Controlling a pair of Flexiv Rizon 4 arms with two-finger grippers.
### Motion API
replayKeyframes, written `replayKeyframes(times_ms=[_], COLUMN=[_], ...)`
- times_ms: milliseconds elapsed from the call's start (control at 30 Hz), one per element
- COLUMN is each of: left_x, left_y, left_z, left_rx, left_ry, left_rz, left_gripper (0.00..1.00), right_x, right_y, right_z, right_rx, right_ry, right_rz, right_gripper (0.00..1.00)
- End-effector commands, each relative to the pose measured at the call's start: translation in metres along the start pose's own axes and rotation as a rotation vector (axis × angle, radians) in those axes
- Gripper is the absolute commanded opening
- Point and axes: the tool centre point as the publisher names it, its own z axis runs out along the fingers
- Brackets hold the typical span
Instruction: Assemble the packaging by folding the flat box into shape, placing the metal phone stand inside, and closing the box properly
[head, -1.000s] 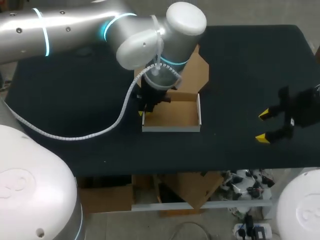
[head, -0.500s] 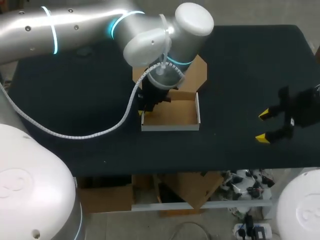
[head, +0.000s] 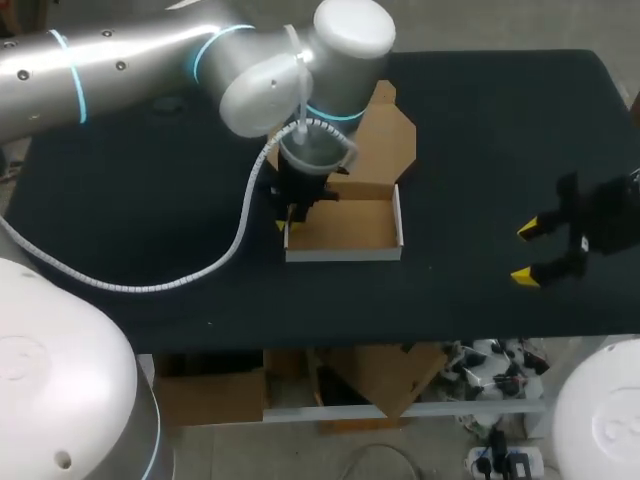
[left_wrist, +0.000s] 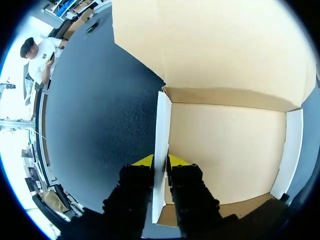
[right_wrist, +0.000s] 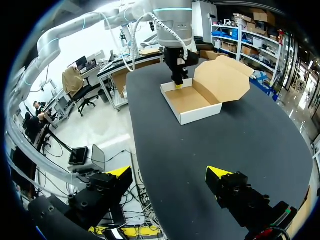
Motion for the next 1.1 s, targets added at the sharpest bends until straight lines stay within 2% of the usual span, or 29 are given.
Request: replayKeyframes(times_ms=[33,133,400,700,733,900,933,1000,1100], left_x=[-0.006,-0.006,-0.005,-0.005,-0.005,-0.005,-0.005,-0.004,-0.005], left_y=[0.004,0.006,0.009,0.012,0.012,0.013,0.013,0.013,0.014], left_z=[0.001,0.000,-0.006,-0.017,-0.018,-0.022,-0.022,-0.024,-0.028], left_rx=[0.013,0.018,0.015,0.043,0.040,0.050,0.056,0.050,0.059], left_ry=[0.058,0.082,0.163,0.252,0.279,0.325,0.328,0.365,0.405], left_rz=[-0.006,-0.007,0.010,0.040,0.050,0.064,0.068,0.081,0.106], left_gripper=[0.37,0.41,0.41,0.46,0.49,0.82,0.93,1.00,1.00], right_x=[0.001,0.001,0.001,0.001,0.001,0.001,0.001,0.001,0.001], right_y=[-0.001,-0.001,-0.001,-0.001,-0.001,-0.001,-0.001,-0.001,-0.001], right_z=[-0.001,-0.001,-0.001,-0.001,-0.001,-0.001,-0.001,-0.001,-0.001], right_rx=[-0.004,-0.004,-0.004,-0.004,-0.004,-0.004,-0.004,-0.004,-0.004], right_ry=[0.000,0.000,0.000,0.000,0.000,0.000,0.000,0.000,0.000], right_rz=[-0.001,-0.001,-0.001,-0.001,-0.001,-0.001,-0.001,-0.001,-0.001], right_gripper=[1.00,1.00,1.00,1.00,1.00,1.00,1.00,1.00,1.00])
